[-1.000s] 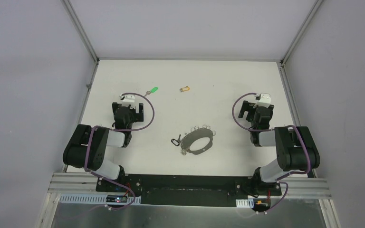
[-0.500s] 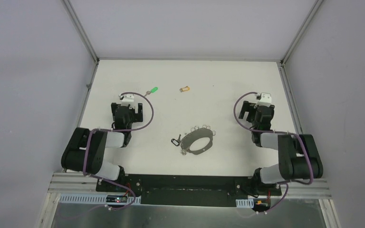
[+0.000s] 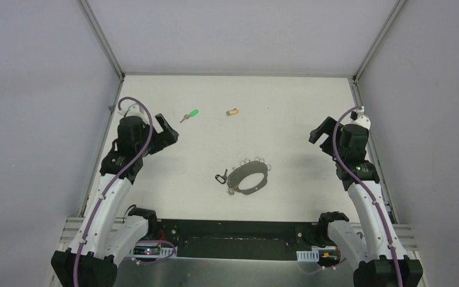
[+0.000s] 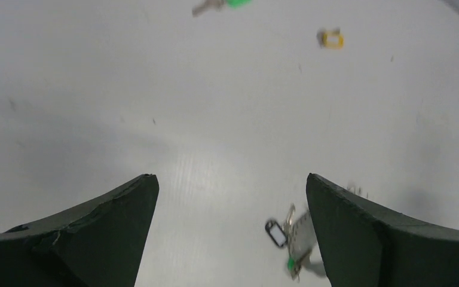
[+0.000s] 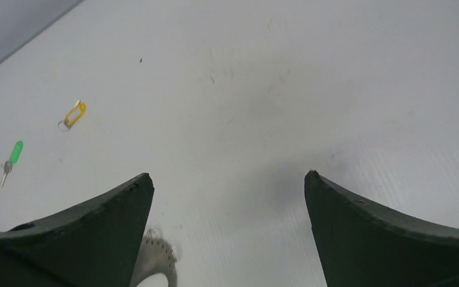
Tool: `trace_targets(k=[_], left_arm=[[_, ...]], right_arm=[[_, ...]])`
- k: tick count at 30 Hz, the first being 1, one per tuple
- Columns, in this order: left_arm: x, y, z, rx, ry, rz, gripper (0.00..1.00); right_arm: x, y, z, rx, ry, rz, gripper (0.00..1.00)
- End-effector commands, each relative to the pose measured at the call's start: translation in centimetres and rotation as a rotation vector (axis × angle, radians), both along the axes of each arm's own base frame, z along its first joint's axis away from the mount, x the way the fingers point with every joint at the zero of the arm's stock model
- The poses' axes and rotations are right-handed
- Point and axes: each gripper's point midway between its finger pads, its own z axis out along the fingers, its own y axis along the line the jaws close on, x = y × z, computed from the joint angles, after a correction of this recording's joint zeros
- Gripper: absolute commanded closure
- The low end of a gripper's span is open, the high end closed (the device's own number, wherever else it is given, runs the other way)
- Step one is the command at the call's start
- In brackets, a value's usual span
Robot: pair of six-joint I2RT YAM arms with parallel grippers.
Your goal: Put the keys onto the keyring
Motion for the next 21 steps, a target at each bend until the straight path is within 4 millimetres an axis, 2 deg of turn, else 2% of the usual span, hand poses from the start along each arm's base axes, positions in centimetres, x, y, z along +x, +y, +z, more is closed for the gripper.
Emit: trace_targets(k=[1,5,9,15,18,21], left_arm=[[-6.6,-5.8,-7.6,-0.304,0.454,-0.176,0.01],[-8.4,-8.0,-9.7,-0.409,0.611,-0.267,0.01],[-9.0,-8.5,-11.3,-0.47,0.687,-0.237,0.01],[-8.4,-10.9,-11.4,-0.611,0.662,-0.322,0.01],[-8.2,-11.7,-11.4,-0.629,0.652,-0.337,0.02],[-8.0,-13.4,-11.4,-0.651,0.637,-0.375,0.02]], right_arm=[[-5.0,3.5,-3.6,0.208,0.252,0.082,0.01],[-6.2,5.5,-6.0,0.313,0.377,0.124,0.01],[-6.6,6.9,-7.6,0.384,0.462,0.16,0.01],[-7.3,10.2,-8.9,0.542,0.516,0.289,0.01],[-7.8,11.0,-10.2,0.557,0.58,0.303,0.01],[-8.3,12.9,-11.2,0.533,0.634,0.37,0.01]])
